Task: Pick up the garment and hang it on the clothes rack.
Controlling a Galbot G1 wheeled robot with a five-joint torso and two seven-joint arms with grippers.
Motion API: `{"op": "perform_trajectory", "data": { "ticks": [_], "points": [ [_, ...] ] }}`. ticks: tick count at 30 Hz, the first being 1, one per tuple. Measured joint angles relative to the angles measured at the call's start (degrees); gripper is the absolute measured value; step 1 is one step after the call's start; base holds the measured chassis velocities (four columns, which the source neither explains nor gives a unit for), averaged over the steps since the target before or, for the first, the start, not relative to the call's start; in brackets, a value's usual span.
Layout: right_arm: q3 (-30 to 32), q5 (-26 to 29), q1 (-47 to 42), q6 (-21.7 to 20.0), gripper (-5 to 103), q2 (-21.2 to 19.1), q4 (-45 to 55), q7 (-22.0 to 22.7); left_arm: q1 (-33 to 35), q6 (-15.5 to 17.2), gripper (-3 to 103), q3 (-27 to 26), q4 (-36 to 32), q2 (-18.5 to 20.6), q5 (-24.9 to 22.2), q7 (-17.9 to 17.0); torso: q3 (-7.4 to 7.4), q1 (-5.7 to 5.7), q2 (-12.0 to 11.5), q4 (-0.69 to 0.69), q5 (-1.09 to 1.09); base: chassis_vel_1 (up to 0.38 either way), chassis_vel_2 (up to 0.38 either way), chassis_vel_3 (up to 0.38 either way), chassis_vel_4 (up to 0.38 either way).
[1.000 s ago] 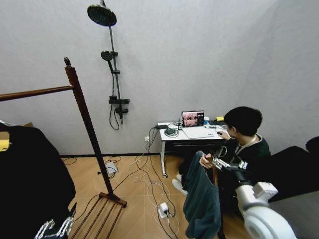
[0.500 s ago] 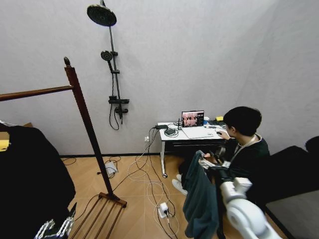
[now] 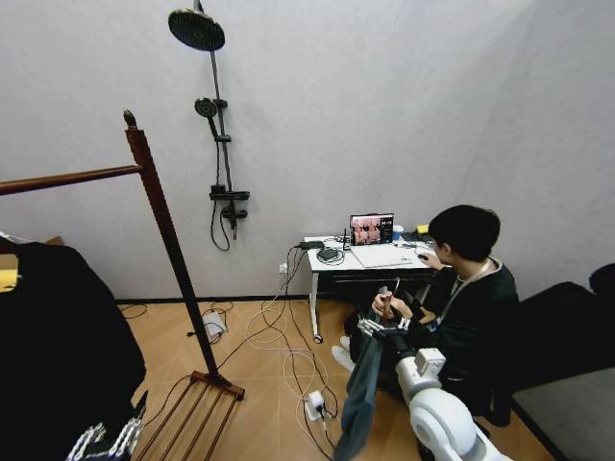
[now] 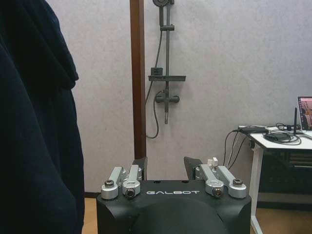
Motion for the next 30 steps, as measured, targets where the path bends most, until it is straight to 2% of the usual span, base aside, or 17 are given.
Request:
{"op": "perform_trajectory", "data": {
  "ticks": [10, 15, 16, 18, 22, 23, 25, 27, 28, 29, 30],
  "points": [
    [3.87, -1.76, -1.96, -2.26, 100, -0.91, 0.24, 3.27, 0.00, 0.00, 46, 0.00, 0.00, 0.00, 0.00, 0.00, 0.00, 0.00, 0.00, -0.02, 0.00, 0.000, 0.000, 0.000, 0.000],
    [3.65, -1.65, -1.42, -2.26, 100, -0.80, 0.06, 3.60, 0.00, 0.00, 46, 0.00, 0.00, 0.00, 0.00, 0.00, 0.00, 0.00, 0.00, -0.01, 0.00, 0.000, 0.000, 0.000, 0.000],
    [3.45, -1.57, -1.18, -2.26, 103, -0.79, -0.10, 3.71, 0.00, 0.00, 46, 0.00, 0.00, 0.00, 0.00, 0.00, 0.00, 0.00, 0.00, 0.00, 0.00, 0.000, 0.000, 0.000, 0.000],
    [3.28, -1.51, -0.98, -2.25, 100, -0.79, -0.32, 3.75, 0.00, 0.00, 46, 0.00, 0.00, 0.00, 0.00, 0.00, 0.00, 0.00, 0.00, 0.00, 0.01, 0.000, 0.000, 0.000, 0.000],
    [3.02, -1.48, -0.80, -2.06, 79, -0.81, -0.74, 4.05, 0.00, 0.00, 46, 0.00, 0.00, 0.00, 0.00, 0.00, 0.00, 0.00, 0.00, -0.01, 0.01, 0.000, 0.000, 0.000, 0.000],
    [3.02, -1.48, -0.80, -2.06, 79, -0.81, -0.74, 4.05, 0.00, 0.00, 46, 0.00, 0.00, 0.00, 0.00, 0.00, 0.00, 0.00, 0.00, -0.01, 0.01, 0.000, 0.000, 0.000, 0.000],
    [2.96, -1.47, -0.80, -1.99, 68, -0.79, -0.74, 4.15, 0.00, 0.00, 46, 0.00, 0.00, 0.00, 0.00, 0.00, 0.00, 0.00, 0.00, -0.01, 0.00, 0.000, 0.000, 0.000, 0.000],
    [2.95, -1.47, -0.79, -1.98, 68, -0.79, -0.72, 4.18, 0.00, 0.00, 46, 0.00, 0.00, 0.00, 0.00, 0.00, 0.00, 0.00, 0.00, -0.01, 0.00, 0.000, 0.000, 0.000, 0.000],
    [2.95, -1.47, -0.79, -1.96, 63, -0.79, -0.65, 4.23, 0.01, 0.00, 46, 0.00, 0.00, 0.00, 0.00, 0.00, 0.00, 0.00, 0.00, -0.01, 0.00, 0.000, 0.000, 0.000, 0.000],
    [2.95, -1.46, -0.86, -1.90, 52, -0.79, -0.48, 4.28, 0.00, 0.00, 46, 0.00, 0.00, 0.00, 0.00, 0.00, 0.00, 0.00, 0.00, -0.01, 0.00, 0.000, 0.000, 0.000, 0.000],
    [2.95, -1.46, -0.86, -1.90, 52, -0.79, -0.48, 4.28, 0.00, 0.00, 46, 0.00, 0.00, 0.00, 0.00, 0.00, 0.00, 0.00, 0.00, -0.01, 0.00, 0.000, 0.000, 0.000, 0.000]
  ]
}}
